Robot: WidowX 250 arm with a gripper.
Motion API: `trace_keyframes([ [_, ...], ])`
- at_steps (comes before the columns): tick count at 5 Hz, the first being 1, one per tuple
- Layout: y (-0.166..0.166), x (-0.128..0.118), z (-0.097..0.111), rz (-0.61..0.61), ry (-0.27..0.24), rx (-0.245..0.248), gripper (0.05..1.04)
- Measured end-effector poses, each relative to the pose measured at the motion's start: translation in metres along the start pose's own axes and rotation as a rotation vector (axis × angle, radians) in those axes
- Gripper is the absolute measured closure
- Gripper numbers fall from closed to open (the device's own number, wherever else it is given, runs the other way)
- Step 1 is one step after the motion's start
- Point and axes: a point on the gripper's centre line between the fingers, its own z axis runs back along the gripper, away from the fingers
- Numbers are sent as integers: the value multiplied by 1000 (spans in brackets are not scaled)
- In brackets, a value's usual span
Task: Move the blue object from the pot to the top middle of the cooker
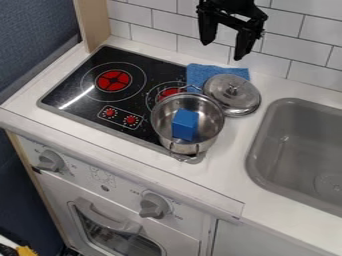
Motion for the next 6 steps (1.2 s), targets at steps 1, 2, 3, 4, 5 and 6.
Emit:
trace_keyframes([
  [1, -2, -6, -17, 4, 45, -8, 83],
  [2, 2, -24, -24, 26, 70, 10, 83],
  [3, 13, -37, -2, 54, 34, 13, 83],
  [4, 12, -50, -3, 73, 61, -44, 83],
  [5, 8, -70, -13, 90, 102, 4, 83],
  [6, -2, -90, -20, 125, 127, -8, 83],
])
